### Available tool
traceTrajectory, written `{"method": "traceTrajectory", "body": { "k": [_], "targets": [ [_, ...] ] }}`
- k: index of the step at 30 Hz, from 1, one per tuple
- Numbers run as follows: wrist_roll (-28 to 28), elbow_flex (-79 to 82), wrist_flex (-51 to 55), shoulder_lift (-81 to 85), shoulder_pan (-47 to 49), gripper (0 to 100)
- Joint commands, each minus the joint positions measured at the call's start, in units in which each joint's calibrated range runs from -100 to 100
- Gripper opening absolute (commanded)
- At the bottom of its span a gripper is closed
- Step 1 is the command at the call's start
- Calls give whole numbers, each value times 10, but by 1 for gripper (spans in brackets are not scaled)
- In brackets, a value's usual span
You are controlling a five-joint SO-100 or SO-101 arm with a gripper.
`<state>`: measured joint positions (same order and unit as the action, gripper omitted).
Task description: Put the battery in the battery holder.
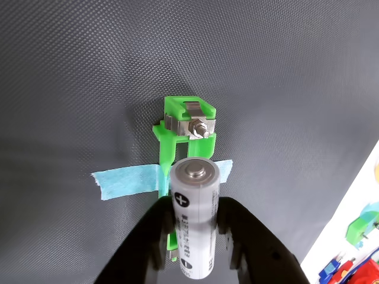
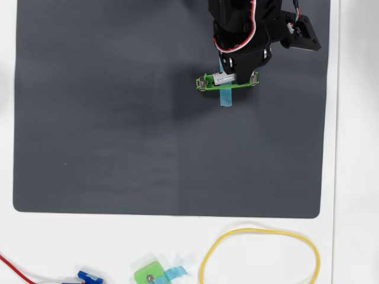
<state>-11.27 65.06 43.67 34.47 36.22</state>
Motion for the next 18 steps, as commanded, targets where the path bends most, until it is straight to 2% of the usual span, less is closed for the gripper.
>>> {"method": "traceTrajectory", "body": {
  "k": [1, 3, 18],
  "targets": [
    [3, -14, -13, -1, -5, 0],
    [3, -3, -49, -1, -6, 0],
    [2, 1, -49, -1, -21, 0]
  ]
}}
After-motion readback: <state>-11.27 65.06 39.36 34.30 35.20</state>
